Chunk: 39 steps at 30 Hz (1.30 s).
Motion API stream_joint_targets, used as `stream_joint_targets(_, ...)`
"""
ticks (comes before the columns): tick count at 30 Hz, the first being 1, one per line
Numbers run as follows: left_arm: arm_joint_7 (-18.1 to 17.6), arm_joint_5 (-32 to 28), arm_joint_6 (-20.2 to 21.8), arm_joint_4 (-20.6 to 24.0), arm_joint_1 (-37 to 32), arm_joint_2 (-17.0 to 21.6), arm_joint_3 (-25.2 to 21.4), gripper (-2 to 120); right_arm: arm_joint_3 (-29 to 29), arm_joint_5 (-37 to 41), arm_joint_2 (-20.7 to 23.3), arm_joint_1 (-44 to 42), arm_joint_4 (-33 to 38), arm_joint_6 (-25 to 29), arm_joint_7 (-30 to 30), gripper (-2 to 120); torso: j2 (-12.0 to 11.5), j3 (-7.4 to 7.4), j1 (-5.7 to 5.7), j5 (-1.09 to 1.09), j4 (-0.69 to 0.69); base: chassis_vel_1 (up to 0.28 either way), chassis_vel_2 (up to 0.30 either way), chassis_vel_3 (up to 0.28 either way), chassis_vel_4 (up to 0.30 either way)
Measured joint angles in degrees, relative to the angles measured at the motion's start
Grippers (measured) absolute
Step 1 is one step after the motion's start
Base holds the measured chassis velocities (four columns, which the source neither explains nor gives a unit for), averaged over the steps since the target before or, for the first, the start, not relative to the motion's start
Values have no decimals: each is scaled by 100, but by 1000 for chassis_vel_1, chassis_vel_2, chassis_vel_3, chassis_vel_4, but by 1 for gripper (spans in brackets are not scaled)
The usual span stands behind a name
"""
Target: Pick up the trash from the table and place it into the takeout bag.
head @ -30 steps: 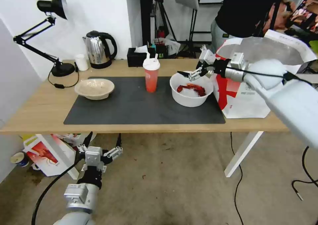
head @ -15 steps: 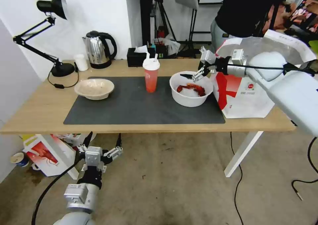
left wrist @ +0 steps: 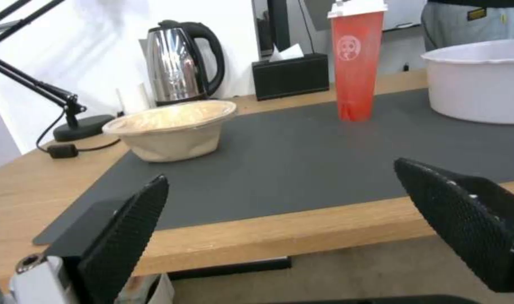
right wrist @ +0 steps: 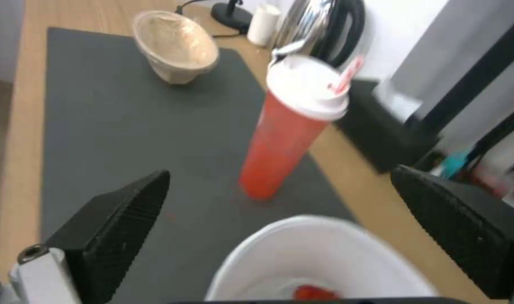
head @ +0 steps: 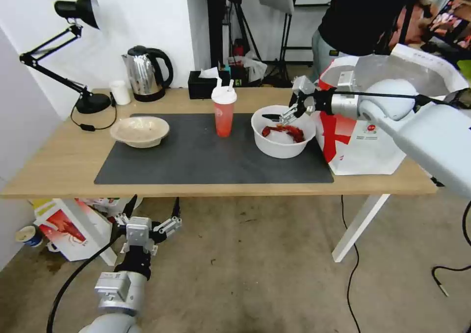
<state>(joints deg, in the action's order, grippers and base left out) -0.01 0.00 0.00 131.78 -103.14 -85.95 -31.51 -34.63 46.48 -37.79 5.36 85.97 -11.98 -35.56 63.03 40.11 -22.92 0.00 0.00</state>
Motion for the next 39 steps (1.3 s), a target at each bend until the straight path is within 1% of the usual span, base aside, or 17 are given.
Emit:
stream_joint_targets(1, 0, 0, 0, 0, 0, 0, 0, 100, -43, 57, 10, 23, 7, -34, 18, 100, 0, 0, 0, 0, 0, 0, 0, 0, 0)
stream_joint_targets(2, 0, 0, 0, 0, 0, 0, 0, 100, -225, 284, 53, 115, 37, -172, 90, 100, 0, 0, 0, 0, 0, 0, 0, 0, 0)
stream_joint_targets(5, 0, 0, 0, 0, 0, 0, 0, 100, -392, 503, 93, 200, 65, -303, 159, 100, 0, 0, 0, 0, 0, 0, 0, 0, 0)
stream_joint_targets(13, 0, 0, 0, 0, 0, 0, 0, 100, -477, 599, 127, 242, 118, -374, 222, 100, 0, 0, 0, 1, 0, 0, 0, 0, 0)
stream_joint_targets(15, 0, 0, 0, 0, 0, 0, 0, 100, -617, 722, 222, 313, 307, -505, 393, 100, 0, 0, -1, 1, 1, 0, 0, 0, 0)
stream_joint_targets(16, 0, 0, 0, 0, 0, 0, 0, 100, -771, 864, 337, 391, 544, -665, 601, 100, 0, 0, 0, 0, 1, 0, 0, 0, 0)
stream_joint_targets(17, 0, 0, 0, 0, 0, 0, 0, 100, -771, 864, 337, 391, 544, -665, 601, 100, 0, 0, 0, 0, 1, 0, 0, 0, 0)
stream_joint_targets(20, 0, 0, 0, 0, 0, 0, 0, 100, -1200, 1247, 657, 611, 1203, -1104, 1184, 100, 0, 0, 0, 0, -1, 0, 0, 0, 0)
stream_joint_targets(21, 0, 0, 0, 0, 0, 0, 0, 100, -1200, 1247, 657, 611, 1203, -1104, 1184, 100, 0, 0, 0, 0, -1, 0, 0, 0, 0)
stream_joint_targets(23, 0, 0, 0, 0, 0, 0, 0, 100, -1417, 1442, 819, 721, 1538, -1323, 1480, 100, 0, 0, 0, 0, 0, 0, 0, 0, 0)
stream_joint_targets(24, 0, 0, 0, 0, 0, 0, -1, 100, -1652, 1650, 993, 837, 1891, -1559, 1795, 100, 0, 0, 0, 0, 0, 0, 0, 0, 0)
stream_joint_targets(25, 0, 0, 0, 0, 0, 0, -1, 100, -1652, 1650, 993, 837, 1891, -1559, 1795, 100, 0, 0, 0, 0, 0, 0, 0, 0, 0)
stream_joint_targets(27, 0, 0, 0, 0, 0, 0, 0, 100, -1896, 1867, 1173, 960, 2264, -1809, 2125, 100, 0, -1, 0, 0, 0, 0, 0, 0, 0)
stream_joint_targets(28, 0, 0, 0, 0, 0, 0, 0, 100, -2048, 2003, 1286, 1035, 2500, -1961, 2323, 100, 0, -1, 1, 0, -3, 0, 0, 0, 0)
stream_joint_targets(34, 0, 0, 0, 0, 0, 0, 0, 100, -2103, 2055, 1330, 1066, 2583, -2023, 2413, 100, 0, 0, 0, 0, 1, 0, 0, 0, 0)
stream_joint_targets(37, 0, 0, 0, 0, 0, 0, -1, 100, -2105, 2085, 1331, 1077, 2608, -2084, 2441, 100, -1, 0, 0, 0, 1, 0, 0, 0, 0)
stream_joint_targets(39, 0, 0, 0, 0, 0, 0, 0, 100, -2029, 2270, 1260, 1112, 2712, -2615, 2562, 100, -1, 0, 0, 1, -2, 0, 0, 0, 0)
